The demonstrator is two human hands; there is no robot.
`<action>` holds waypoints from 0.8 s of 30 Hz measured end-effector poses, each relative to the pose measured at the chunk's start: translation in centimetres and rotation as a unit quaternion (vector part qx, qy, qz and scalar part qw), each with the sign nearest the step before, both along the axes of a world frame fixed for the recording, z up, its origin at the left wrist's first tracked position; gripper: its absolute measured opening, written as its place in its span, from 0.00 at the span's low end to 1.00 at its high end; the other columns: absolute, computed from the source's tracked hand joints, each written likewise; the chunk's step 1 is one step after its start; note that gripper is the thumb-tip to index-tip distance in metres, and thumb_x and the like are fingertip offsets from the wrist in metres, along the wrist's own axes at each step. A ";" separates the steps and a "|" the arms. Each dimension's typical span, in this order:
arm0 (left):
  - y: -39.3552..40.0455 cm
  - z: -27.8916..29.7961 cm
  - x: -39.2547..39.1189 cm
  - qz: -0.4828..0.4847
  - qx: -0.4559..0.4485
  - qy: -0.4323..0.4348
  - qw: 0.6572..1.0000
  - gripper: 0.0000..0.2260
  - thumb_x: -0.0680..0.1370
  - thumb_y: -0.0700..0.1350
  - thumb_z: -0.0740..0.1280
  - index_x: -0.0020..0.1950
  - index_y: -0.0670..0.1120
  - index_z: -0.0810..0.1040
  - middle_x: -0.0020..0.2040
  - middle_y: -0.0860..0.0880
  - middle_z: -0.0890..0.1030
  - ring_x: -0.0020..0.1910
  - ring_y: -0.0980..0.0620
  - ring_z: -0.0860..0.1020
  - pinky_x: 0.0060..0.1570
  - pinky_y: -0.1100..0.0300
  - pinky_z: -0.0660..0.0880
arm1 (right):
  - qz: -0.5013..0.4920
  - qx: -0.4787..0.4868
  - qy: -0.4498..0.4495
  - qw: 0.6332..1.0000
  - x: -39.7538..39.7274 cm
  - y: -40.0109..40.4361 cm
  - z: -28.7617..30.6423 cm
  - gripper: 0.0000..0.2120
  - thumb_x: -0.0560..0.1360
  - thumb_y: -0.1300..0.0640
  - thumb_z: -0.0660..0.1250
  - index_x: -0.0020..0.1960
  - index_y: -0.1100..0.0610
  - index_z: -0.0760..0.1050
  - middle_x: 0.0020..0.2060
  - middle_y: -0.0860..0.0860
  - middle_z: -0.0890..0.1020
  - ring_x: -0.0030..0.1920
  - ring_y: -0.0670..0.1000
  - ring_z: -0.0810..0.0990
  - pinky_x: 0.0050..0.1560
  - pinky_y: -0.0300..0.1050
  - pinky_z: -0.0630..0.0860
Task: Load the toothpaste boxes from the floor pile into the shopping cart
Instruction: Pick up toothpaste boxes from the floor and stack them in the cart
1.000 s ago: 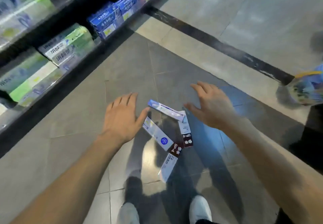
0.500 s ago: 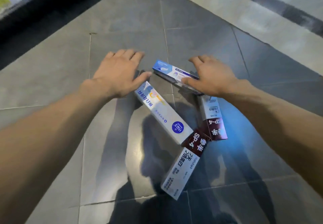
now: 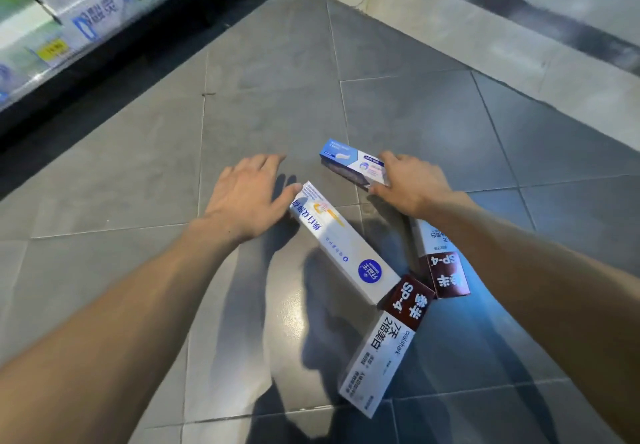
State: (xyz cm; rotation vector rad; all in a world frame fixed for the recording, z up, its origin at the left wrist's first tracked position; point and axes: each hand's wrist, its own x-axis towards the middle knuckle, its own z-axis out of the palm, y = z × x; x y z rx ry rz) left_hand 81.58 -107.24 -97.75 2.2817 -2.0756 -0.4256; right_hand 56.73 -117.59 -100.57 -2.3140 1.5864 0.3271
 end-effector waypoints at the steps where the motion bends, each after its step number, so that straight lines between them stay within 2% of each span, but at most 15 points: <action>1: 0.2 0.0 -0.2 0.002 0.001 0.002 1.000 0.27 0.82 0.60 0.60 0.77 0.47 0.66 0.72 0.44 0.73 0.71 0.41 0.70 0.66 0.47 0.66 | -0.016 0.001 -0.008 1.000 0.0 0.0 0.0 0.24 0.79 0.40 0.64 0.67 0.55 0.67 0.62 0.57 0.78 0.59 0.62 0.78 0.52 0.53 0.74; 3: 1.0 -0.2 -1.1 0.006 0.001 0.019 1.000 0.25 0.82 0.58 0.61 0.77 0.48 0.67 0.70 0.44 0.75 0.69 0.41 0.72 0.64 0.47 0.68 | -0.061 0.014 -0.046 0.997 -0.4 0.2 0.1 0.23 0.79 0.41 0.64 0.66 0.56 0.67 0.62 0.57 0.79 0.59 0.62 0.79 0.50 0.51 0.72; 5: 2.0 -0.8 -2.2 0.007 0.010 0.041 0.999 0.24 0.82 0.57 0.61 0.75 0.48 0.68 0.68 0.45 0.76 0.67 0.42 0.73 0.62 0.48 0.70 | -0.127 0.036 -0.121 0.984 -0.9 0.5 0.2 0.22 0.79 0.42 0.66 0.65 0.55 0.70 0.61 0.57 0.80 0.57 0.61 0.80 0.50 0.50 0.73; 9: 3.9 -2.8 -4.2 0.046 0.050 0.072 0.995 0.22 0.82 0.58 0.61 0.72 0.48 0.70 0.65 0.46 0.75 0.64 0.41 0.75 0.57 0.48 0.72 | -0.247 0.091 -0.320 0.910 -2.8 1.3 1.1 0.19 0.78 0.45 0.70 0.62 0.56 0.74 0.55 0.53 0.84 0.48 0.53 0.84 0.48 0.48 0.77; 11: 4.1 -3.4 -4.9 0.081 0.045 0.078 0.993 0.21 0.81 0.59 0.61 0.69 0.47 0.70 0.63 0.45 0.74 0.61 0.39 0.76 0.55 0.47 0.72 | -0.283 0.112 -0.378 0.875 -3.6 2.1 1.5 0.20 0.78 0.45 0.70 0.61 0.57 0.74 0.53 0.51 0.84 0.46 0.51 0.85 0.46 0.49 0.80; 12: 4.1 -3.7 -5.3 0.110 0.033 0.094 0.989 0.20 0.81 0.58 0.61 0.66 0.46 0.71 0.61 0.44 0.73 0.60 0.38 0.76 0.54 0.47 0.72 | -0.294 0.124 -0.393 0.862 -3.9 2.6 1.7 0.20 0.78 0.45 0.70 0.61 0.57 0.73 0.53 0.50 0.84 0.45 0.50 0.85 0.43 0.45 0.79; 14: 4.0 -4.0 -6.2 0.192 0.005 0.158 0.969 0.19 0.81 0.57 0.63 0.62 0.43 0.70 0.61 0.42 0.74 0.60 0.38 0.75 0.55 0.47 0.72 | -0.317 0.137 -0.413 0.843 -4.5 3.6 2.0 0.18 0.79 0.45 0.69 0.60 0.56 0.71 0.52 0.48 0.84 0.44 0.48 0.85 0.39 0.40 0.75; 18: 4.4 -4.7 -9.1 0.360 0.022 0.274 0.891 0.28 0.78 0.61 0.67 0.65 0.40 0.69 0.64 0.40 0.75 0.64 0.38 0.74 0.60 0.49 0.71 | -0.339 0.152 -0.423 0.827 -5.4 5.5 2.4 0.17 0.78 0.45 0.69 0.59 0.55 0.71 0.49 0.47 0.84 0.42 0.48 0.85 0.39 0.40 0.75; 21: 3.6 -5.1 -12.3 0.433 0.055 0.305 0.847 0.35 0.74 0.68 0.68 0.67 0.42 0.70 0.63 0.42 0.76 0.62 0.39 0.76 0.60 0.49 0.74 | -0.346 0.168 -0.442 0.810 -6.0 6.5 2.4 0.17 0.78 0.46 0.70 0.59 0.56 0.72 0.49 0.49 0.85 0.41 0.48 0.86 0.40 0.41 0.77; 24: 1.6 -5.1 -14.7 0.463 0.080 0.294 0.832 0.40 0.72 0.68 0.71 0.69 0.40 0.66 0.64 0.41 0.74 0.62 0.40 0.76 0.55 0.52 0.72 | -0.354 0.176 -0.450 0.800 -6.8 7.1 2.7 0.16 0.79 0.46 0.69 0.59 0.55 0.71 0.49 0.50 0.86 0.40 0.47 0.86 0.37 0.39 0.77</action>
